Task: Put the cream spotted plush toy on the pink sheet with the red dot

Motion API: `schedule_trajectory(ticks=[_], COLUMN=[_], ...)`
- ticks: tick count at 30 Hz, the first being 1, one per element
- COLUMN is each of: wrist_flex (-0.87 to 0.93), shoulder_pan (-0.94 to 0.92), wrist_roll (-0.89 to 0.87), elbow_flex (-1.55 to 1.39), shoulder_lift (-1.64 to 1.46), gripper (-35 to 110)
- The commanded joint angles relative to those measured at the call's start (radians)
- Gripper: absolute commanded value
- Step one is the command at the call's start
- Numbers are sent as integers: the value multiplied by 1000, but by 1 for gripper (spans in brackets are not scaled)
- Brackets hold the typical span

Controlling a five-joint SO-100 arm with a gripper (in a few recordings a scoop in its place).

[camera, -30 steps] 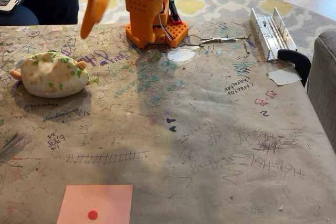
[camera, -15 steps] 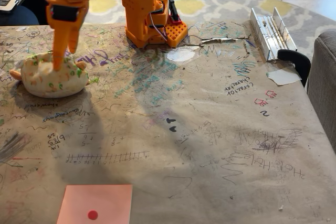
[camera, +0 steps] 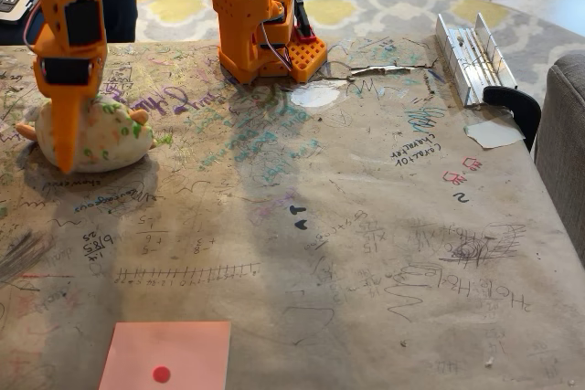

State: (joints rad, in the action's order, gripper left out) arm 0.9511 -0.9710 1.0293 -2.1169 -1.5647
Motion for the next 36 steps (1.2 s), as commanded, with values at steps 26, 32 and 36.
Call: schedule_trajectory(ticks=[26, 32, 36], wrist_flex=[161, 428, 557], shoulder_pan=[440, 752, 891], wrist_roll=[-347, -554, -643], elbow_flex=[-192, -187, -75], shoulder_lift=[-761, -1413, -1678], gripper=[0, 0, 0])
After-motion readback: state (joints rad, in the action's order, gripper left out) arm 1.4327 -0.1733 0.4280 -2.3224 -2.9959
